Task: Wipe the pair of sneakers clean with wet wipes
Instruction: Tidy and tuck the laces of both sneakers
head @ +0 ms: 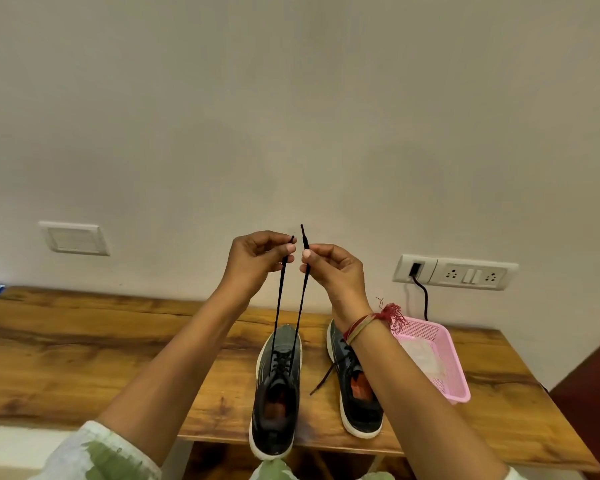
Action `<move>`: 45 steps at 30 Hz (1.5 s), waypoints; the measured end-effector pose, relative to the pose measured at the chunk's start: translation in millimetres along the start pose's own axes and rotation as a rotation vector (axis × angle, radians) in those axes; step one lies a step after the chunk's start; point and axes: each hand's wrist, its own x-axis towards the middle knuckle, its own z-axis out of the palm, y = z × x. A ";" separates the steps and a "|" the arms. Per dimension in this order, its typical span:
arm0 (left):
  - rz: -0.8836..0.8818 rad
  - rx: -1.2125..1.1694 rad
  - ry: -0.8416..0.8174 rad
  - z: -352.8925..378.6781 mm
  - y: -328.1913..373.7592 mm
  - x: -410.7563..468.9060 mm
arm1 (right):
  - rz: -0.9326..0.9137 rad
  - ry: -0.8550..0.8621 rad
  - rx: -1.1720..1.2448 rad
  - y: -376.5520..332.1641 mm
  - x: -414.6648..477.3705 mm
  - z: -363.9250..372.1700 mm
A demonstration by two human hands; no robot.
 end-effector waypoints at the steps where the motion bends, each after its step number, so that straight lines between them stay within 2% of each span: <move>1: -0.002 0.000 -0.002 1.5 -1.3 -0.6 | 0.011 -0.002 0.014 -0.4 0.0 0.1; 3: -0.008 0.017 0.000 5.0 -2.3 -1.7 | 0.012 0.011 0.001 0.3 0.1 0.8; 10: 0.001 0.110 -0.001 13.6 -1.2 -2.6 | -0.029 0.069 -0.264 2.5 3.1 -0.8; 15: 0.006 0.038 0.014 11.9 -2.9 -6.7 | 0.092 0.184 -0.139 0.4 4.9 -4.1; 26: -0.062 -0.046 0.001 12.1 -6.4 -2.0 | 0.044 -0.161 -0.224 0.1 3.2 -11.0; 30: -0.052 0.049 0.009 9.8 -7.3 0.4 | 0.138 -0.240 -0.078 -0.7 -0.1 -14.4; 35: 0.011 0.201 -0.075 9.1 -8.2 -2.5 | 0.198 -0.203 -0.047 -0.7 -1.0 -17.9; 39: 0.026 0.218 -0.170 10.3 -8.9 -3.0 | 0.344 -0.193 0.136 -2.7 1.7 -16.8; 43: -0.109 0.199 -0.341 -0.5 -17.8 -5.5 | 0.373 -0.168 0.190 0.5 5.2 -19.9; 45: -0.209 0.052 -0.307 -8.4 -23.9 -5.7 | 0.263 -0.225 0.032 2.2 6.6 -26.2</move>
